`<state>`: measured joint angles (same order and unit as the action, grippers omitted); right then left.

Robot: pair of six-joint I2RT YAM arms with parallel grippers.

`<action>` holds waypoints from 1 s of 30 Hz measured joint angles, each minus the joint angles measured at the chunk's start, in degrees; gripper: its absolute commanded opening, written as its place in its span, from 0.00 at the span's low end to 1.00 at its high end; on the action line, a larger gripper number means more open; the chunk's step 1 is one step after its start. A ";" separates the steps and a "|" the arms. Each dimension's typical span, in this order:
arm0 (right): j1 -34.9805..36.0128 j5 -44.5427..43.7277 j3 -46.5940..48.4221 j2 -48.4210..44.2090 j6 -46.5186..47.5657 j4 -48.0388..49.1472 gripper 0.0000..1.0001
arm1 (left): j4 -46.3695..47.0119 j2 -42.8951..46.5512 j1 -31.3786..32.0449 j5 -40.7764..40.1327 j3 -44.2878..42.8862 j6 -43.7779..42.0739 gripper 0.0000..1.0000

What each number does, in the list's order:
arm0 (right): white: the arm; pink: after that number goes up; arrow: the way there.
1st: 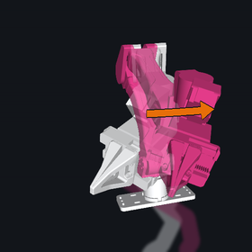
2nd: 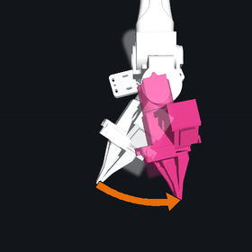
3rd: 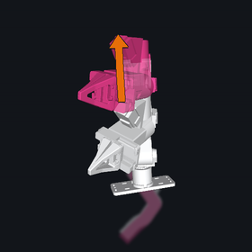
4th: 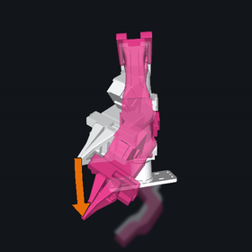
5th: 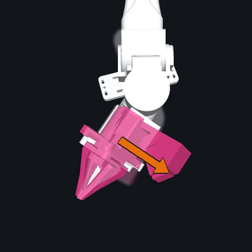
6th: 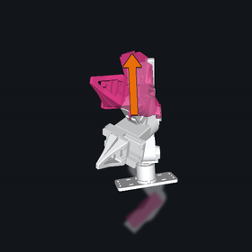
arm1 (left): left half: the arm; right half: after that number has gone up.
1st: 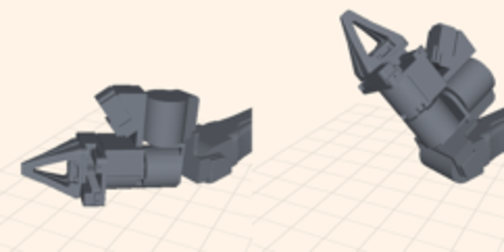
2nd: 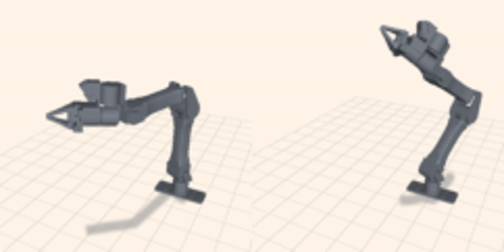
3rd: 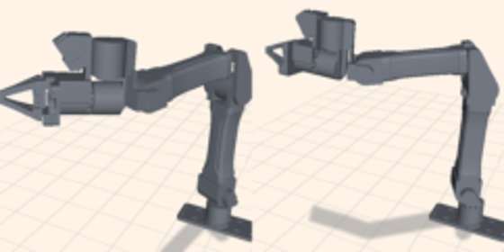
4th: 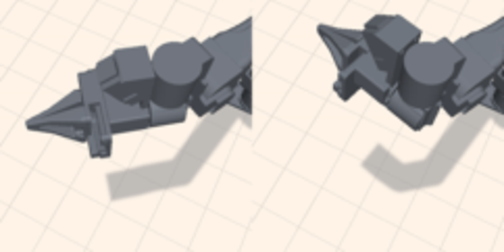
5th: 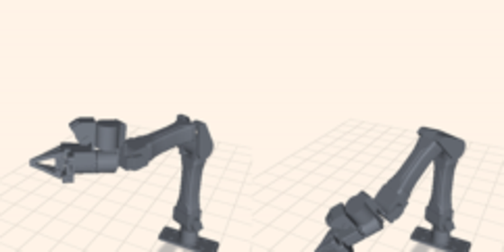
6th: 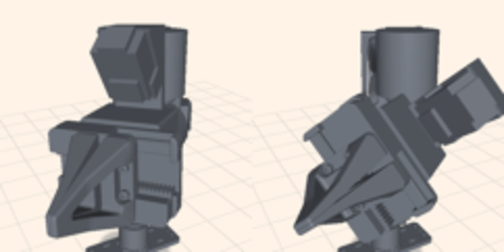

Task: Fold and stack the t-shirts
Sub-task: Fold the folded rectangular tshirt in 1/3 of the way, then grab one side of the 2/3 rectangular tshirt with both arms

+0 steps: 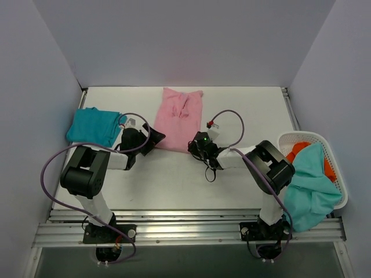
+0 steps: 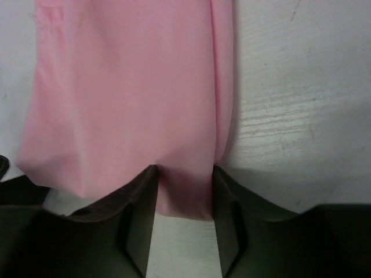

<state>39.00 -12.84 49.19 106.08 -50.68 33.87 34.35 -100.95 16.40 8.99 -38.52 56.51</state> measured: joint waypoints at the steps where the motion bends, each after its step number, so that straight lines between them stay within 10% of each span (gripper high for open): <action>1: -0.02 0.39 0.17 0.44 -0.37 -0.33 0.23 | 0.79 -0.50 0.00 0.28 -0.17 0.11 0.94; 5: -0.04 0.48 0.55 1.75 -0.76 -0.42 0.00 | 2.97 -2.34 -0.13 0.81 -0.28 0.52 0.72; 14: -0.04 0.55 0.42 1.84 -1.01 -0.24 0.00 | 2.64 -4.33 -0.52 1.44 0.46 1.01 0.03; 22: 1.60 -0.04 -6.12 -4.61 -2.14 -2.34 0.00 | 1.16 0.87 0.79 1.38 5.75 0.85 0.02; 30: 12.90 -7.87 -14.75 -23.89 -6.38 -16.87 0.00 | -12.50 24.35 9.70 -3.10 15.82 0.98 0.02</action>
<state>51.90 -20.71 34.44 82.19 -57.06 16.99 21.85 -76.60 26.11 5.89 -22.70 57.49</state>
